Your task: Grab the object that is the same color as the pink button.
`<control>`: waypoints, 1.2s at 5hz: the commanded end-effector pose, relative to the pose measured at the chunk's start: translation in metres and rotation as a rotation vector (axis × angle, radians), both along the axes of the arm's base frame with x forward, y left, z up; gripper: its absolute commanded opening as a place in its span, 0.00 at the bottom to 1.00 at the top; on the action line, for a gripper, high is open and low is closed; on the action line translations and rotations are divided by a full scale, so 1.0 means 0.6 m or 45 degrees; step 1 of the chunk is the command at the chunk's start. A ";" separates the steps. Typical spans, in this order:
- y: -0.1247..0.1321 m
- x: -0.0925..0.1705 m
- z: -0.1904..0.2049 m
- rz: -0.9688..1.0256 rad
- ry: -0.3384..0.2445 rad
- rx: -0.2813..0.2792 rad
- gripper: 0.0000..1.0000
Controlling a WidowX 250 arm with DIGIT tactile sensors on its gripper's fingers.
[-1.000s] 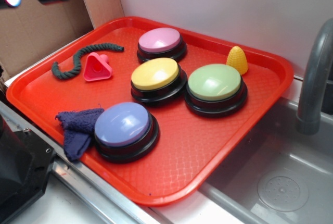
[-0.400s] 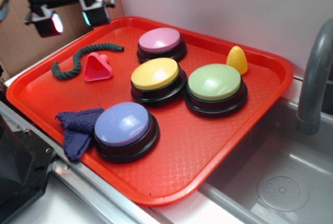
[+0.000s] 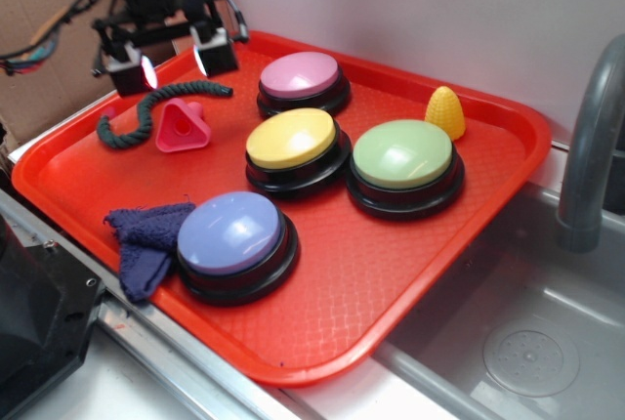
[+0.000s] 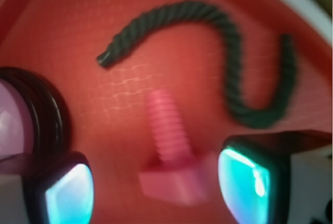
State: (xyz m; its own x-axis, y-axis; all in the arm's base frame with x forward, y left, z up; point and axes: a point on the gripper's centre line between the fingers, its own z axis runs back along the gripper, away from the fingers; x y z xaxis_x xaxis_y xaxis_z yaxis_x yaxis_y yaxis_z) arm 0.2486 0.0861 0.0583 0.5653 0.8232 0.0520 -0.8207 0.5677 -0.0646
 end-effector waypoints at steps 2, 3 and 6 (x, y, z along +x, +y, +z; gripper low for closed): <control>0.017 -0.010 -0.042 0.020 -0.072 -0.077 1.00; 0.012 -0.014 -0.051 0.021 -0.044 -0.061 1.00; 0.010 -0.014 -0.062 0.050 -0.056 -0.086 0.00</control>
State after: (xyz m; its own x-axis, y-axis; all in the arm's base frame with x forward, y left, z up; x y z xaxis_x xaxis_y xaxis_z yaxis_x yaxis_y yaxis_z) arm 0.2420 0.0886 0.0171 0.5295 0.8483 0.0056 -0.8422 0.5265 -0.1163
